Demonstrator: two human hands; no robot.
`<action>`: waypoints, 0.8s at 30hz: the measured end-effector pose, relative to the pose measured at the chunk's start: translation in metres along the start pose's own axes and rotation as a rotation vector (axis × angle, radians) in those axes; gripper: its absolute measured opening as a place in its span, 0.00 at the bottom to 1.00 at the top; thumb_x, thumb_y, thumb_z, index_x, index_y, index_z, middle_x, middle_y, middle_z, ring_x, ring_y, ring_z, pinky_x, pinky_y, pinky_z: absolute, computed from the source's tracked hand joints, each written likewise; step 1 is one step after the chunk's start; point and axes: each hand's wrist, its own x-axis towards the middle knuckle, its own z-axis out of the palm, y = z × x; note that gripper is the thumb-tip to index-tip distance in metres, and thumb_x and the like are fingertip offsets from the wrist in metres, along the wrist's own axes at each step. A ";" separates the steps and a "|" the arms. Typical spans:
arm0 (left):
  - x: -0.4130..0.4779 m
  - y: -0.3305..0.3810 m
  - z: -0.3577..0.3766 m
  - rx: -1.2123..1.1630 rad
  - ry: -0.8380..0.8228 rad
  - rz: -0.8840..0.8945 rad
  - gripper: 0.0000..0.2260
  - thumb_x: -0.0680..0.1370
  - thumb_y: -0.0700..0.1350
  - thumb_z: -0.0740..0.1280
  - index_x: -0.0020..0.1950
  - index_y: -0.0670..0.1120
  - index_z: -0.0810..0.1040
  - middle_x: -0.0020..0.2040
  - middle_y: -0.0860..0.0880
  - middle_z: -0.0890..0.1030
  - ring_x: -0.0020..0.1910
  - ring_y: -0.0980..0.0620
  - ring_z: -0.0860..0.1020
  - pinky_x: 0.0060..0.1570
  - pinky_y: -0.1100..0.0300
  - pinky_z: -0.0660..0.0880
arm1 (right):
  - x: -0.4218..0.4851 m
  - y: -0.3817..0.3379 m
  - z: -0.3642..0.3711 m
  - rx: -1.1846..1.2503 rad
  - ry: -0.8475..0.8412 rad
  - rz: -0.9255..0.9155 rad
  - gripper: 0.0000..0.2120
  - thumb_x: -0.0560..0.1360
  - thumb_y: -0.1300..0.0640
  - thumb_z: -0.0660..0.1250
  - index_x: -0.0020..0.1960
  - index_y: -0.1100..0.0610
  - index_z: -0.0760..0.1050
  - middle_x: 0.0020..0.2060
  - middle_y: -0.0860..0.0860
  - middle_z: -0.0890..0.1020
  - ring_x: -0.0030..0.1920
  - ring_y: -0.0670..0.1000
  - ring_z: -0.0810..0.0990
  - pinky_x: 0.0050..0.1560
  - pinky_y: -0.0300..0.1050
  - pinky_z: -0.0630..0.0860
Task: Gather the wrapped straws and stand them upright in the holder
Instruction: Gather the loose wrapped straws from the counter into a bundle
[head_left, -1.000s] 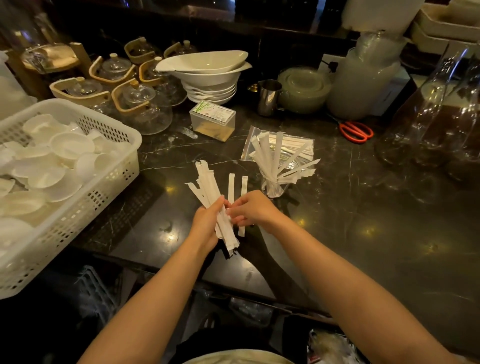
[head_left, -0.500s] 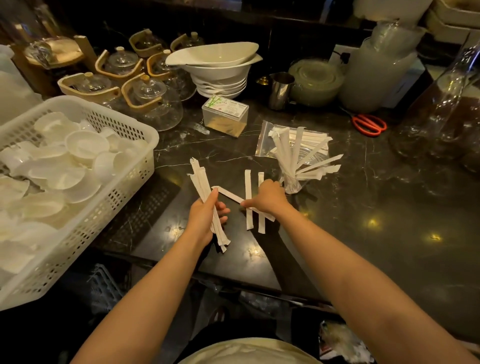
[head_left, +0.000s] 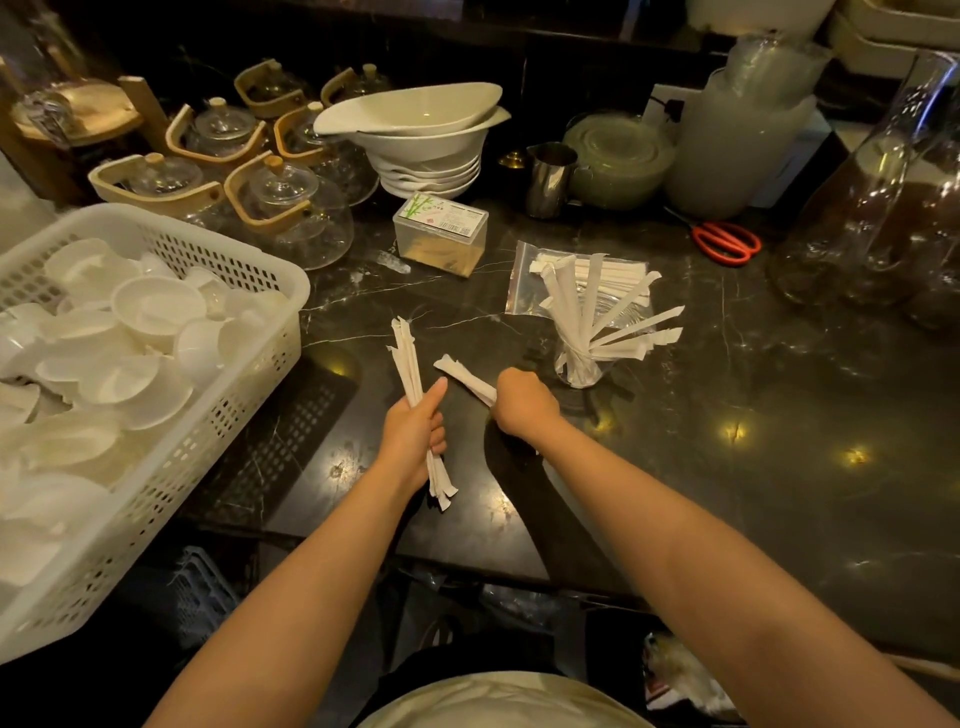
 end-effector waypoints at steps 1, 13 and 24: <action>0.001 -0.001 0.000 0.002 -0.003 0.001 0.11 0.75 0.46 0.64 0.35 0.48 0.65 0.16 0.55 0.61 0.16 0.59 0.59 0.16 0.68 0.57 | -0.001 -0.001 0.000 -0.024 -0.003 -0.014 0.10 0.74 0.66 0.59 0.54 0.66 0.72 0.56 0.63 0.78 0.56 0.63 0.76 0.51 0.52 0.73; 0.006 0.004 0.010 0.049 -0.058 0.061 0.03 0.73 0.44 0.67 0.41 0.47 0.75 0.18 0.55 0.65 0.17 0.59 0.61 0.18 0.68 0.59 | -0.003 0.003 -0.005 0.398 -0.106 -0.004 0.05 0.76 0.64 0.58 0.52 0.61 0.68 0.52 0.63 0.78 0.52 0.60 0.78 0.53 0.52 0.75; -0.007 0.021 0.044 0.098 -0.217 0.200 0.06 0.71 0.40 0.68 0.47 0.46 0.78 0.41 0.46 0.80 0.45 0.50 0.79 0.49 0.55 0.76 | -0.034 0.006 -0.013 0.841 0.046 -0.221 0.14 0.78 0.62 0.55 0.62 0.60 0.68 0.56 0.53 0.76 0.57 0.49 0.74 0.56 0.43 0.71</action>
